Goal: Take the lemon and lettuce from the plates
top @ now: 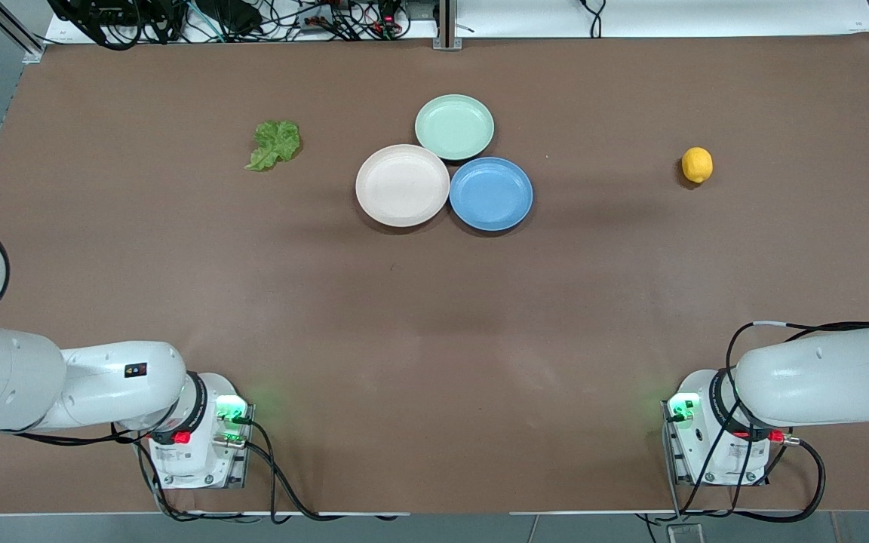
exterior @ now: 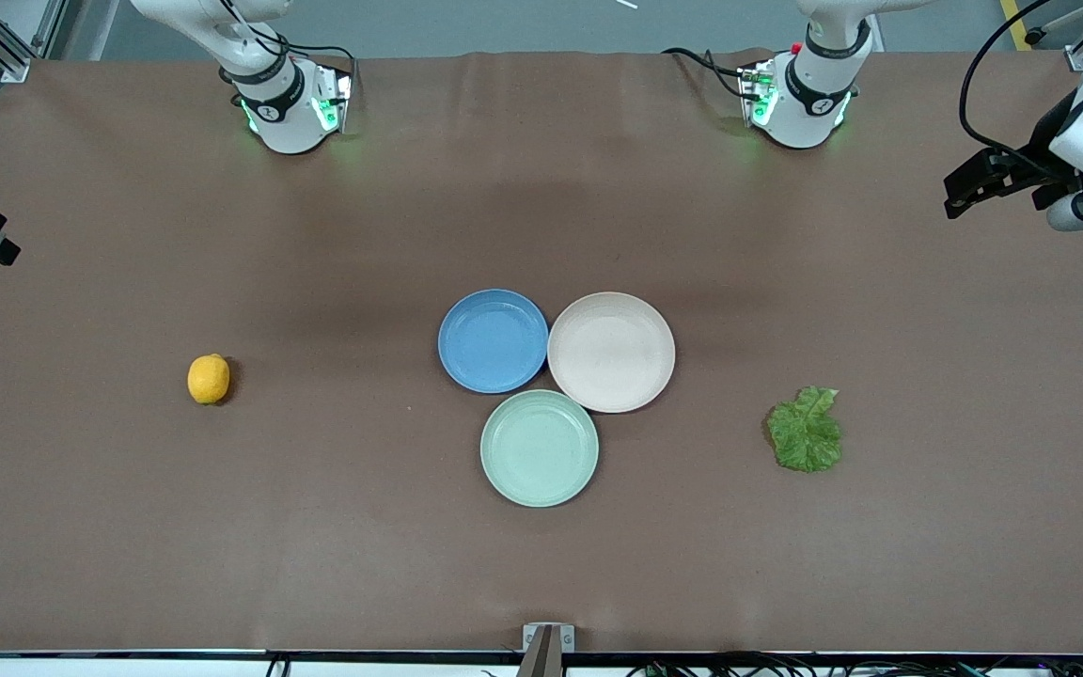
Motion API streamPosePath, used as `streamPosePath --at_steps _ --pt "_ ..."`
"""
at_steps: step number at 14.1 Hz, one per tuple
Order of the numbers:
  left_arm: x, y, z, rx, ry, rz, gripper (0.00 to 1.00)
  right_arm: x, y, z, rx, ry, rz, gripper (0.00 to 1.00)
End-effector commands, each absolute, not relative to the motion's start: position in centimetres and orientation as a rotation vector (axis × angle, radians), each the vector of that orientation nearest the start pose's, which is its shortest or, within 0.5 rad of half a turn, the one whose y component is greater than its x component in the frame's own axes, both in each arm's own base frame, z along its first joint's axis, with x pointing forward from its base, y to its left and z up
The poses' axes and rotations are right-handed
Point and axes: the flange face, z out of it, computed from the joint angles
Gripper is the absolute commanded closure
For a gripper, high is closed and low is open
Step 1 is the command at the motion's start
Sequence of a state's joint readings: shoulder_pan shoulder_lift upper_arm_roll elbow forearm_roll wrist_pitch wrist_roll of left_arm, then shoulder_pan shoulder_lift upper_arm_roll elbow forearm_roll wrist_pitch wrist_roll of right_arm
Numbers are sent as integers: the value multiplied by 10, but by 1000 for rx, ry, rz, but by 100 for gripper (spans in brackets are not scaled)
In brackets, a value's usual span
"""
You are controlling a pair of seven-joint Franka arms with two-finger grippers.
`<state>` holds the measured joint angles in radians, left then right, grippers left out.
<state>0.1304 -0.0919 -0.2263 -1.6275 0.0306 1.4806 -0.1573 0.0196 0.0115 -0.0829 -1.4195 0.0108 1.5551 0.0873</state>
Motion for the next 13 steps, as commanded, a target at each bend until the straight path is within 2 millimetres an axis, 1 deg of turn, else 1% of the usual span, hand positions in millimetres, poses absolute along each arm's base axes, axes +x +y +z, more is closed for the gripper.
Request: streamPosePath --at_steps 1,6,13 --pt "512 -48 645 -3108 -70 54 0 557 -34 691 -3120 236 -192 0" --pt "515 -50 641 -3112 -65 64 0 557 -34 691 -3119 236 -192 0" --pt "514 -51 642 -3119 -62 68 0 557 -33 691 -3118 236 -192 0"
